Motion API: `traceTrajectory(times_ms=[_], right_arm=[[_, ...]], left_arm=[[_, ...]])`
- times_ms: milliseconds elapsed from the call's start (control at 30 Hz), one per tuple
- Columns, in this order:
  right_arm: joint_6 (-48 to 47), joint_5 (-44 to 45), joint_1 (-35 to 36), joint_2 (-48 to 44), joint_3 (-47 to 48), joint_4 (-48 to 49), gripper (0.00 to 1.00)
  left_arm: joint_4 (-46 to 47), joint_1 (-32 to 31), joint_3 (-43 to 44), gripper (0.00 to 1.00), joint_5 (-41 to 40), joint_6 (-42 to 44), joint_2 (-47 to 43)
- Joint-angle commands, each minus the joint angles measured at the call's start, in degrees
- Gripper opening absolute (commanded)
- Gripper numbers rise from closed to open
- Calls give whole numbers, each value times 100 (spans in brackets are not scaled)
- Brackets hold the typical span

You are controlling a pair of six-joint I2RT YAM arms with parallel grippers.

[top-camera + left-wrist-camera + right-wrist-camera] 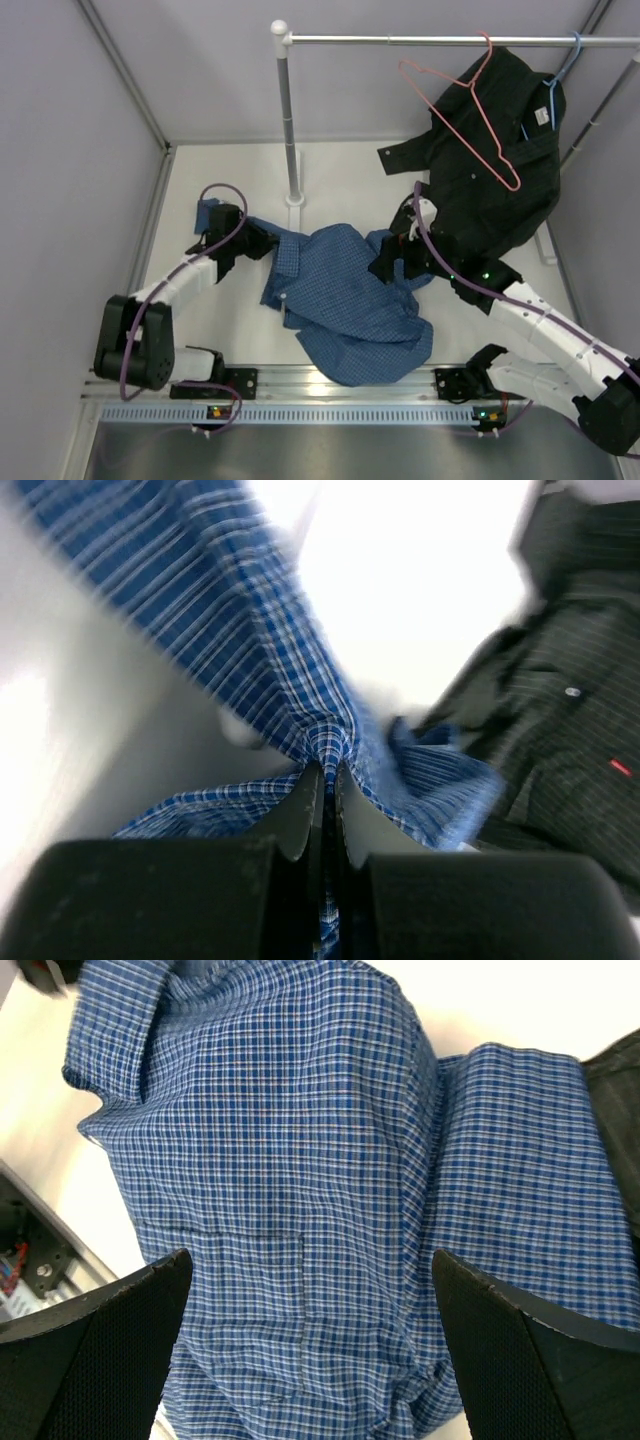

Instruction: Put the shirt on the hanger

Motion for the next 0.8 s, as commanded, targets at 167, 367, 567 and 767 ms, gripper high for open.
traceTrajectory(times_ms=[167, 367, 567, 767], right_arm=[[426, -465, 506, 576, 918, 983, 99], [654, 193, 1227, 911, 1419, 1493, 95], [523, 1245, 1825, 946, 1674, 1224, 94], [637, 3059, 2520, 1367, 2184, 176, 77]], left_arm=[[-1190, -874, 1142, 0, -1694, 1459, -2127], [-1383, -2543, 1704, 0, -2782, 1952, -1953], [-1374, -3080, 1705, 0, -3013, 1935, -1698], [-1383, -3239, 1757, 0, -3171, 1900, -1601]])
